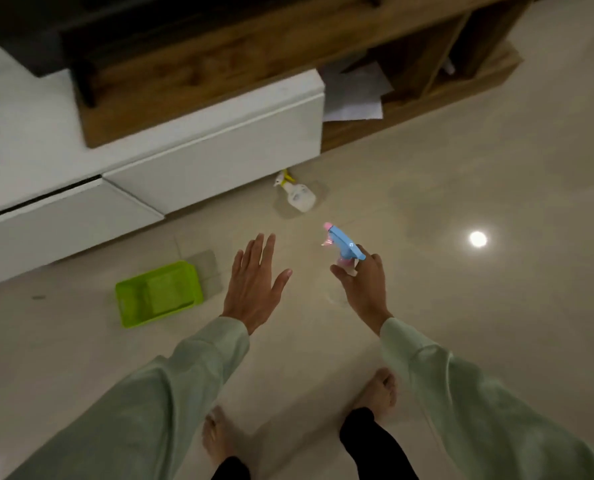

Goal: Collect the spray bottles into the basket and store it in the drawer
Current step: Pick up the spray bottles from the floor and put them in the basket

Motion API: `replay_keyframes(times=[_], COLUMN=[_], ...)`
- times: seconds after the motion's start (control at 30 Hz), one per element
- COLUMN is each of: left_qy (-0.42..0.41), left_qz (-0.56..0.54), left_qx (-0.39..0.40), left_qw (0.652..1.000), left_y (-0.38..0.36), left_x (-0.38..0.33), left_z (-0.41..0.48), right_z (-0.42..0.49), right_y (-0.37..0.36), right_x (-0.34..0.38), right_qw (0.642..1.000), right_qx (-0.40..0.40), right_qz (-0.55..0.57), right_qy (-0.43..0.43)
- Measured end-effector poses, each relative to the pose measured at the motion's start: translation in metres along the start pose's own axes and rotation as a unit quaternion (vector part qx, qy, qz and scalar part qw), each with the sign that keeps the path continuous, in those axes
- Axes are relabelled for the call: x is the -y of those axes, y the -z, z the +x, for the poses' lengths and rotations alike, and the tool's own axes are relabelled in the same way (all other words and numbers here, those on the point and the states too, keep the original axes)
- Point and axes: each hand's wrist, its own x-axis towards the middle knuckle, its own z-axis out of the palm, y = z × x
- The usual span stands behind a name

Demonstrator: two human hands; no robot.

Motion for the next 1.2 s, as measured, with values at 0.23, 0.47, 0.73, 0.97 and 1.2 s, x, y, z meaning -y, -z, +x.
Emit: replay_keyframes(times=[0.23,0.47,0.73,0.97,1.2], left_qy=[0.073,0.117,0.170,0.174,0.140], left_qz=[-0.008,-0.016,-0.034,-0.064,-0.052], left_qx=[-0.022,-0.020,-0.013,-0.018,0.012], left_qw=[0.997,0.993,0.985,0.982,0.989], left_y=[0.057,0.087,0.071,0.016,-0.048], left_x=[0.154,0.281,0.366,0.418,0.484], left_z=[-0.079,-0.123,-0.108,-0.063,-0.034], right_z=[-0.051,-0.086,-0.064,-0.032,-0.012], right_y=[-0.129,-0.242,-0.350,-0.449,-0.539], right_x=[0.100,0.167,0.184,0.134,0.076], right_qw=[0.998,0.992,0.993,0.995,0.996], right_qx=[0.010,0.045,0.072,0.078,0.080], right_qz=[0.069,0.117,0.082,-0.012,-0.030], right_qy=[-0.004,0.002,0.037,0.062,0.039])
